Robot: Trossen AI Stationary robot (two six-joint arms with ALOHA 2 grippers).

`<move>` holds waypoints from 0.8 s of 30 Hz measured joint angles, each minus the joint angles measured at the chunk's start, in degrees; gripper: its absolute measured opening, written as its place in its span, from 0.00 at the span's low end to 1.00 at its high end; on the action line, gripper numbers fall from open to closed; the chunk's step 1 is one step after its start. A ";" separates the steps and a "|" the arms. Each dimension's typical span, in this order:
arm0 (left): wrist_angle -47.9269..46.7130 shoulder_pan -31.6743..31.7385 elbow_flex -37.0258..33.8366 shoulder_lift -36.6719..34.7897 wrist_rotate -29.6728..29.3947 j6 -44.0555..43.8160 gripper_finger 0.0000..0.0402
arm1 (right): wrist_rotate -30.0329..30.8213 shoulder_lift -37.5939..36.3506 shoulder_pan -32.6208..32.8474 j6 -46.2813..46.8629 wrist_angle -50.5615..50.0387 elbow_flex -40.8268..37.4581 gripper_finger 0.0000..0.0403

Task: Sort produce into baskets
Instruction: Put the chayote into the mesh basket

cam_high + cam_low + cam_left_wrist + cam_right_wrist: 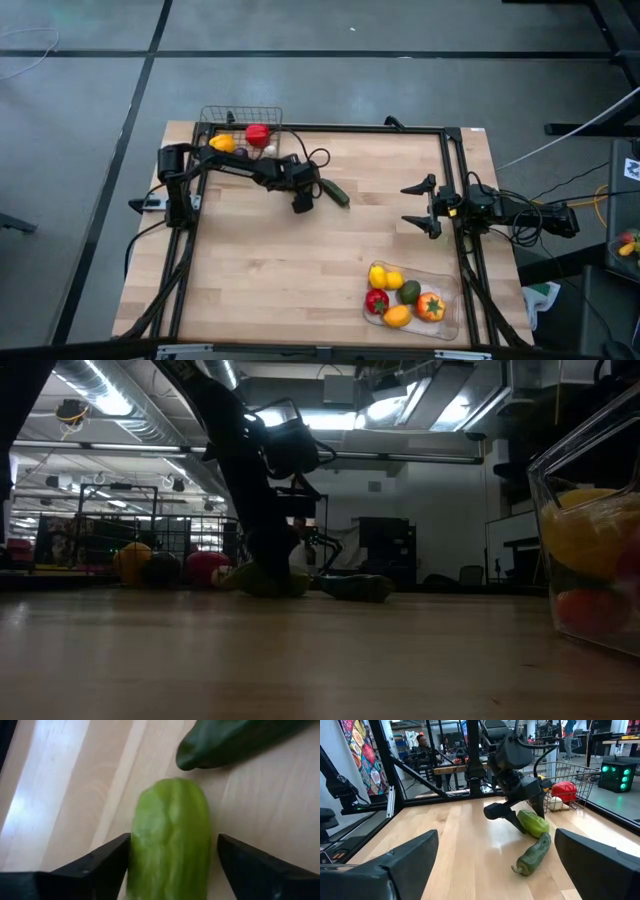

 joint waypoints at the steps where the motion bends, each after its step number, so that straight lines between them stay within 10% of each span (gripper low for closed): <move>1: 0.00 -0.24 0.00 0.00 0.00 -0.36 0.71 | 0.00 0.00 0.00 0.00 -0.02 0.02 0.99; 11: -0.55 -1.57 3.15 -0.02 0.02 -0.84 0.52 | 0.00 0.00 0.00 -0.01 -0.01 0.01 0.99; 24: -21.21 0.14 22.21 -0.32 -0.07 3.29 0.52 | 0.00 0.00 0.02 -0.02 -0.02 0.02 0.99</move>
